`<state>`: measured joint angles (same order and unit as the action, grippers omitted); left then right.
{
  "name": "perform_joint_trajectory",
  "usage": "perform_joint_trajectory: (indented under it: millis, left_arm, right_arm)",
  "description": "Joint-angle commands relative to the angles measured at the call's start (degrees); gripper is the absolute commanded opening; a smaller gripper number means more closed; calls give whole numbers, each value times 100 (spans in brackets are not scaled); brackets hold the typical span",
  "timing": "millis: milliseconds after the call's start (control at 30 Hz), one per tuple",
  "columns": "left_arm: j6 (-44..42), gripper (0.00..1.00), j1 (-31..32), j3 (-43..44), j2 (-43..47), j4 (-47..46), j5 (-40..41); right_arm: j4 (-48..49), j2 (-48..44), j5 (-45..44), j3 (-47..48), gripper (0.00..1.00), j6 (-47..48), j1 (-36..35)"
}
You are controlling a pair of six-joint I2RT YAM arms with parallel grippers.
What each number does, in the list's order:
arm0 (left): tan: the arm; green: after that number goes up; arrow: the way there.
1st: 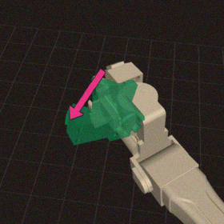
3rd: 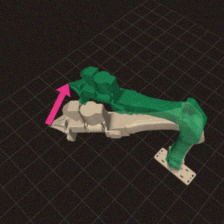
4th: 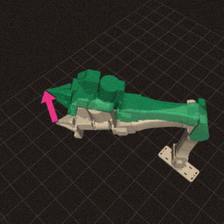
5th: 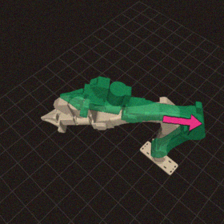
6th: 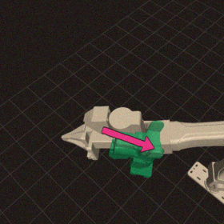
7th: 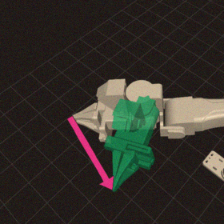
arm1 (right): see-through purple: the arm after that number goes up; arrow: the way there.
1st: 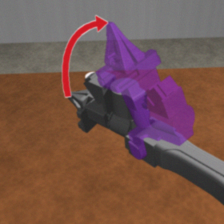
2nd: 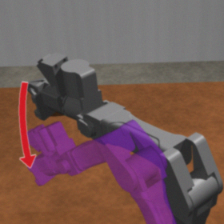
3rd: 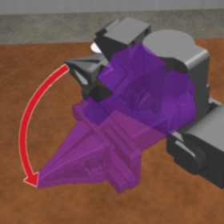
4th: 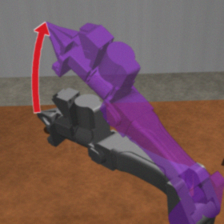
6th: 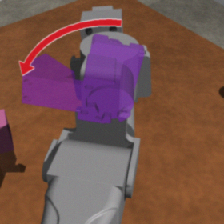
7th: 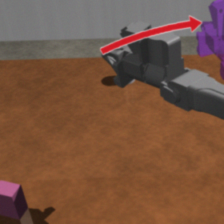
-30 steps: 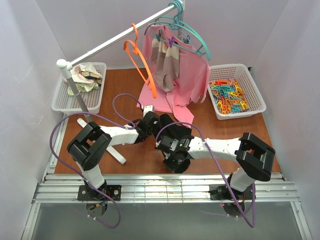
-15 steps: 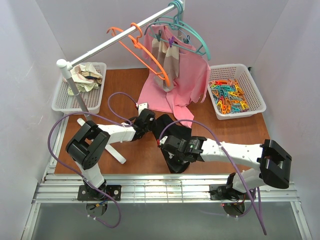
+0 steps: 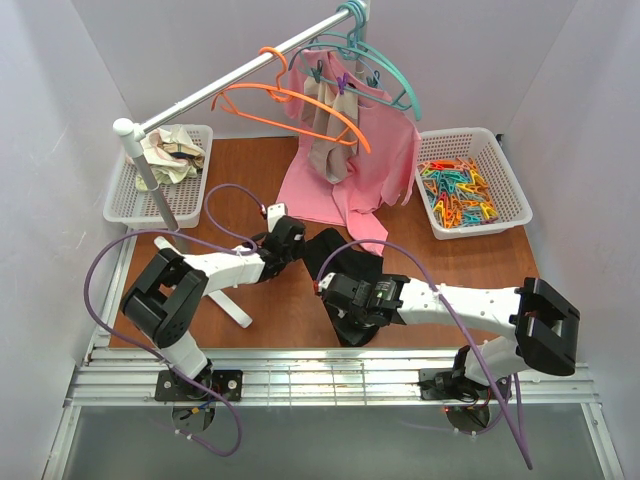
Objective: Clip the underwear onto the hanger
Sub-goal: Flatten out the underwear at the center of the board.
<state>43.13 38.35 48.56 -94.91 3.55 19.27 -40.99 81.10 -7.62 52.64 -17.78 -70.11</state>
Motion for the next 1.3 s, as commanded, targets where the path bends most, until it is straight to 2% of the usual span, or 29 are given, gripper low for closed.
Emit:
perform_joint_trajectory:
  millis: [0,33,167,467,633,767,933,1067,1133,1267]
  left_arm:
    - [142,46,-38,-22,421,207,96]
    - [160,47,-38,13,430,181,8]
    - [143,52,6,189,220,-3,-484]
    - [3,62,41,453,-360,-468,-784]
    - [-68,63,41,690,-616,-162,-382]
    - [-77,63,41,577,-458,-188,-38]
    - [-235,62,41,690,-695,-179,-107]
    - [-218,50,41,690,-774,-223,-292]
    - [-200,39,41,647,-774,-267,-362]
    - [-209,22,41,576,-748,-302,-424]
  right_arm:
    - [144,55,-214,-35,10,-59,172]
    - [249,99,-196,-43,24,-24,216]
    - [626,178,84,-96,44,81,409]
    - [1067,477,718,-333,48,310,507]
    - [1102,530,964,-386,55,346,524]
    - [1128,547,1034,-439,55,363,559]
    - [1137,688,1175,-404,55,381,586]
    - [1129,741,1210,-421,54,372,586]
    - [1111,767,1219,-439,54,354,595]
    - [1111,863,1306,-448,54,372,612]
